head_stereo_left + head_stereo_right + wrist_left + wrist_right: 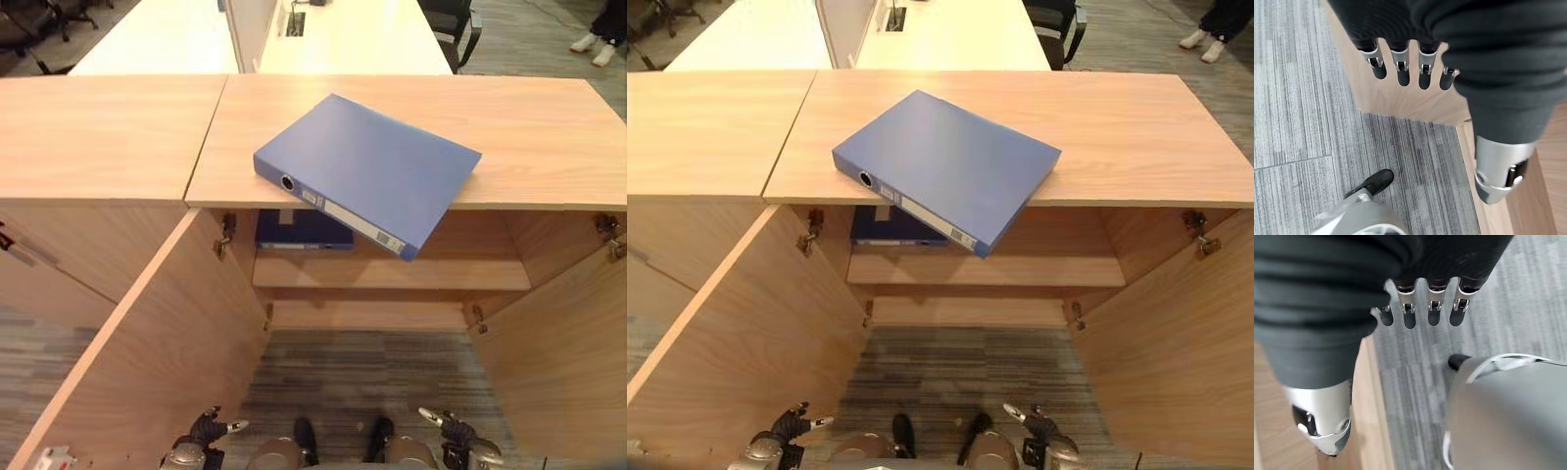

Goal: Put the empty folder in the office cabinet

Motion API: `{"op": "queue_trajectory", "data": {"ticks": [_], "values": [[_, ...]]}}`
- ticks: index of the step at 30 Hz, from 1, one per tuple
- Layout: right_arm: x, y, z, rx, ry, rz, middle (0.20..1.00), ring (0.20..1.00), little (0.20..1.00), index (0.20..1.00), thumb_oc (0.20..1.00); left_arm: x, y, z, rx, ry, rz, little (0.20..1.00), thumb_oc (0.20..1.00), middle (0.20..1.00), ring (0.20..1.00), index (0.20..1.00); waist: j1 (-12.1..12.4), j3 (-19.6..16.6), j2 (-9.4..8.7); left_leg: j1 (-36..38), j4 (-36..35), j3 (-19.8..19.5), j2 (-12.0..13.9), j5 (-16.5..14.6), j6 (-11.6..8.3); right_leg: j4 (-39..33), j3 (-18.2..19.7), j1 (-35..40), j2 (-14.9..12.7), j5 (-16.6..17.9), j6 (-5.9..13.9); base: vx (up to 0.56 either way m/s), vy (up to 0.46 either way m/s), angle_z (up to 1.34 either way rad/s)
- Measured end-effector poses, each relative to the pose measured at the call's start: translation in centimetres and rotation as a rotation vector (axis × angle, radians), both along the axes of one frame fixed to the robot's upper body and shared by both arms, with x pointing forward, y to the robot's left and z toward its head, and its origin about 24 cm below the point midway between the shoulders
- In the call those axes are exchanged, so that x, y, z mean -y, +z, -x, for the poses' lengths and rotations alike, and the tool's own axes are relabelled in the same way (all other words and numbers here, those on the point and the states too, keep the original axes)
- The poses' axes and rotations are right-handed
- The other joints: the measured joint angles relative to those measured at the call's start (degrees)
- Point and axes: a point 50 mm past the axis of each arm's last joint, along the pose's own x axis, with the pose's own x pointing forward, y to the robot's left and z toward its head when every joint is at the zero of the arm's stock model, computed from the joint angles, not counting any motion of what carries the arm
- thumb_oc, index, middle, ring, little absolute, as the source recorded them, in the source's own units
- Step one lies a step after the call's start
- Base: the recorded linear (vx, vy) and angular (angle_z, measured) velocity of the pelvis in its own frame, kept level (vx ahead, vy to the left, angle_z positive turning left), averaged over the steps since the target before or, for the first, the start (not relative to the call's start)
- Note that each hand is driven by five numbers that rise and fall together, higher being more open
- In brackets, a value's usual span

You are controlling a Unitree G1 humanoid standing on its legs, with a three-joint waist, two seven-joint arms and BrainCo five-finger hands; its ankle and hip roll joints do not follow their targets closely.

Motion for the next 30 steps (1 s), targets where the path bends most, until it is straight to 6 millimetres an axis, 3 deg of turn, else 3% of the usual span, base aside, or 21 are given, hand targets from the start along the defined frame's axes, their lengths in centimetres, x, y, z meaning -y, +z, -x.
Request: {"op": "queue_trajectory", "data": {"ticks": [1, 2, 4, 8, 18, 20, 21, 22, 23, 24, 25, 27, 29, 30], "values": [[0.0, -0.1, 0.6, -0.013, -0.003, -0.002, 1.000, 1.000, 1.000, 1.000, 1.000, -0.1, 0.0, 0.0, 0.001, -0.001, -0.004, 1.000, 1.000, 1.000, 1.000, 1.000, -0.07, -0.63, -0.95, 0.19, -0.10, -0.11, 0.04, 0.17, -0.26, -3.63, -0.07, 2.30, -0.40, 1.88, 0.94, 0.07, -0.115, 0.01], [0.2, -0.2, 0.9, -0.021, -0.005, 0.003, 1.000, 1.000, 1.000, 1.000, 1.000, -0.3, 0.1, 0.1, -0.001, 0.000, -0.007, 1.000, 1.000, 1.000, 1.000, 1.000, -0.09, -1.90, -2.44, 0.51, -0.30, -0.20, 0.58, 0.70, -1.17, -9.57, 0.26, 5.87, 1.05, 4.23, 0.72, 0.06, -0.109, 0.01], [0.7, 0.0, 0.7, -0.015, -0.002, 0.021, 1.000, 1.000, 1.000, 1.000, 1.000, 0.2, -0.1, 0.2, -0.004, 0.000, 0.009, 1.000, 1.000, 1.000, 1.000, 1.000, -0.14, -2.41, -1.75, 1.86, -1.42, -0.22, 2.01, 1.55, -2.42, -10.99, 0.29, 7.26, 2.98, 4.24, -0.10, 0.04, -0.074, -0.07], [2.3, 0.5, 0.8, -0.016, -0.003, 0.063, 1.000, 1.000, 1.000, 1.000, 1.000, 1.5, -0.6, 0.8, -0.012, 0.004, 0.048, 1.000, 1.000, 1.000, 1.000, 1.000, -0.69, -3.62, 0.09, 3.03, -3.62, -0.38, 3.84, 2.68, -4.19, -10.98, 0.29, 7.44, 5.26, 3.43, -1.25, 0.00, -0.038, -0.02], [1.5, 0.1, 1.2, -0.030, 0.004, 0.041, 1.000, 1.000, 1.000, 1.000, 1.000, 0.4, -0.4, 1.1, -0.022, 0.006, 0.019, 1.000, 1.000, 1.000, 1.000, 1.000, -0.26, -1.18, -1.98, 3.23, -4.11, 0.43, 3.95, 3.04, -4.69, -9.22, 0.54, 5.87, 4.81, 3.16, -1.03, -0.02, 0.009, -0.03], [1.4, 0.3, 0.6, -0.016, 0.008, 0.041, 1.000, 1.000, 1.000, 1.000, 1.000, 0.4, -0.3, 0.9, -0.017, 0.004, 0.019, 1.000, 1.000, 1.000, 1.000, 1.000, -0.05, -0.19, -1.69, 3.05, -4.11, 1.04, 4.02, 3.13, -4.54, -6.56, 0.94, 4.42, 4.21, 2.20, -0.97, -0.20, 0.043, -0.18], [1.5, 0.5, -0.4, 0.002, 0.022, 0.045, 1.000, 1.000, 1.000, 1.000, 1.000, 0.5, -0.1, 0.2, 0.002, 0.001, 0.022, 1.000, 1.000, 1.000, 1.000, 1.000, 0.30, 0.84, -1.01, 2.18, -3.43, 2.28, 4.59, 3.15, -4.28, -1.16, 0.26, 1.07, 3.44, 2.02, 0.18, -0.12, -0.015, -0.50], [1.7, 1.0, -2.1, 0.036, 0.043, 0.057, 1.000, 1.000, 1.000, 1.000, 1.000, 0.7, 0.2, -0.8, 0.032, -0.024, 0.023, 1.000, 1.000, 1.000, 1.000, 1.000, 0.22, 2.77, 0.68, 1.23, -2.81, 3.53, 6.11, 3.26, -3.84, 8.56, -1.67, -4.95, 2.00, 2.37, 1.81, -0.09, -0.136, -0.46], [1.7, 1.5, -3.4, 0.070, 0.057, 0.059, 1.000, 1.000, 1.000, 1.000, 1.000, 0.5, 0.5, -1.7, 0.049, -0.041, 0.012, 1.000, 1.000, 1.000, 1.000, 1.000, -0.39, 4.12, 1.27, 0.22, -2.21, 3.14, 6.48, 3.24, -3.20, 15.94, -1.45, -9.41, 0.00, 2.60, 3.62, -0.04, -0.181, -0.12], [1.4, 1.7, -4.3, 0.096, 0.058, 0.049, 1.000, 1.000, 1.000, 1.000, 1.000, 0.0, 1.0, -2.5, 0.070, -0.052, -0.006, 1.000, 1.000, 1.000, 1.000, 1.000, -0.82, 4.80, 0.94, -0.66, -1.72, 2.46, 6.33, 3.24, -3.21, 20.83, 3.74, -12.38, -1.61, 0.49, 6.85, -0.02, -0.298, 0.23], [1.1, 1.6, -4.1, 0.089, 0.053, 0.039, 1.000, 1.000, 1.000, 1.000, 1.000, -0.5, 1.3, -3.0, 0.085, -0.050, -0.021, 1.000, 1.000, 1.000, 1.000, 1.000, 0.10, 4.86, 0.92, -1.10, -2.17, 2.73, 6.03, 3.38, -3.36, 19.90, 7.81, -12.28, -4.56, -0.51, 7.31, -0.03, -0.251, 0.21], [1.0, 1.3, -3.6, 0.079, 0.047, 0.034, 1.000, 1.000, 1.000, 1.000, 1.000, -0.9, 1.7, -3.7, 0.107, -0.053, -0.035, 1.000, 1.000, 1.000, 1.000, 1.000, 1.26, 4.37, -0.27, -1.08, -1.64, 2.08, 5.49, 3.20, -3.32, 14.35, 7.99, -9.81, -8.62, -0.51, 7.12, 0.00, -0.249, 0.09], [0.3, 1.2, -3.7, 0.081, 0.049, 0.015, 1.000, 1.000, 1.000, 1.000, 1.000, -2.1, 1.9, -3.3, 0.094, -0.045, -0.067, 1.000, 1.000, 1.000, 1.000, 1.000, 1.34, 4.44, -1.32, -1.05, -2.21, 0.53, 5.62, 4.52, -4.57, 6.00, 7.87, -5.01, -9.04, 0.05, 7.36, 0.08, -0.313, 0.35], [-0.5, 0.6, -2.6, 0.054, 0.044, -0.007, 1.000, 1.000, 1.000, 1.000, 1.000, -3.2, 2.1, -2.7, 0.090, 0.000, -0.082, 1.000, 1.000, 1.000, 1.000, 1.000, 1.63, 3.57, -3.31, -1.04, -2.28, -1.14, 5.89, 5.48, -6.17, -4.77, 7.40, 2.84, -5.39, 2.31, 6.29, 0.05, -0.270, 0.58]]}}
